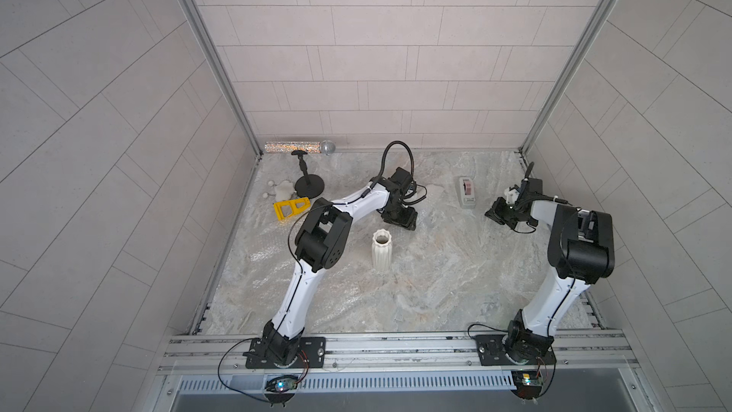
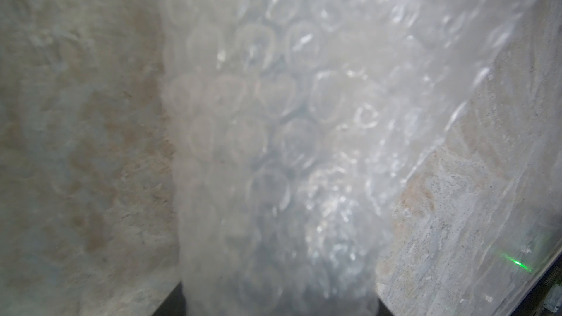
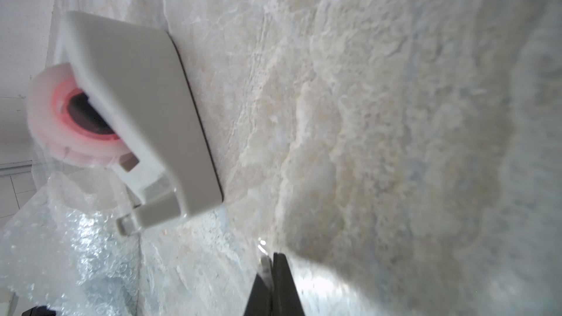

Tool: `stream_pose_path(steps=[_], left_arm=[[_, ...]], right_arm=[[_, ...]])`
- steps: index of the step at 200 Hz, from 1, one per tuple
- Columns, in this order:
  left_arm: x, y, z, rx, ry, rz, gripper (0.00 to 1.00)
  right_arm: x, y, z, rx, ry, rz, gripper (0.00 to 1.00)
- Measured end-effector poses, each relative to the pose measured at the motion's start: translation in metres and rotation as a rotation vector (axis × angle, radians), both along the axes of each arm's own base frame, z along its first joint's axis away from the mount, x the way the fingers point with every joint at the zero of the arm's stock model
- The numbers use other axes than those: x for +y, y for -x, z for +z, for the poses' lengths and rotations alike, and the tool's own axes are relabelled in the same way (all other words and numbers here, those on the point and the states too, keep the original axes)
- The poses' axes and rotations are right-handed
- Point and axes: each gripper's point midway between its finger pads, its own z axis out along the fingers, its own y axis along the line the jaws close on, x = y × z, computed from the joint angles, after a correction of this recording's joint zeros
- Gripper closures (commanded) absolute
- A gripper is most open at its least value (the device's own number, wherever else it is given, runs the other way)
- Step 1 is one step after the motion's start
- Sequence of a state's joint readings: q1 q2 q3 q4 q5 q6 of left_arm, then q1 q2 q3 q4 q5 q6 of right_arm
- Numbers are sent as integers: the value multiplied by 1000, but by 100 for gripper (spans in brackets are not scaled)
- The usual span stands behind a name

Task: Wrap vases in bubble wrap
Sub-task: Tear off the tape using the Tape Cutter, then stick the Tape Cutter to the bubble wrap.

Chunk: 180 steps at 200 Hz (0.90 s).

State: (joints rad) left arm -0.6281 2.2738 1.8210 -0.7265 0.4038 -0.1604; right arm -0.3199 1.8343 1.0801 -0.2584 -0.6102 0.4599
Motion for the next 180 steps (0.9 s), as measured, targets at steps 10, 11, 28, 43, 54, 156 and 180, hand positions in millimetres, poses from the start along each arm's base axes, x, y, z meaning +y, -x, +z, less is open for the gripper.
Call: stream_pose_path(steps=[10, 11, 28, 43, 54, 156, 180], left_arm=[[0, 0, 0, 2, 3, 0, 64], [0, 0, 0, 2, 3, 0, 64], [-1, 1, -1, 7, 12, -2, 64], [-2, 2, 0, 10, 22, -5, 65], [-3, 2, 0, 10, 25, -6, 65], [4, 23, 1, 43, 48, -17, 66], [2, 27, 1, 55, 68, -25, 66]], right_arm=[[6, 4, 13, -22, -2, 10, 100], [7, 5, 15, -27, -2, 12, 100], [23, 13, 42, -90, -20, 41, 100], [39, 21, 61, -135, -36, 79, 100], [57, 29, 72, -160, -49, 122, 100], [235, 81, 54, -84, -184, 602, 100], [242, 73, 49, -73, -179, 626, 100]])
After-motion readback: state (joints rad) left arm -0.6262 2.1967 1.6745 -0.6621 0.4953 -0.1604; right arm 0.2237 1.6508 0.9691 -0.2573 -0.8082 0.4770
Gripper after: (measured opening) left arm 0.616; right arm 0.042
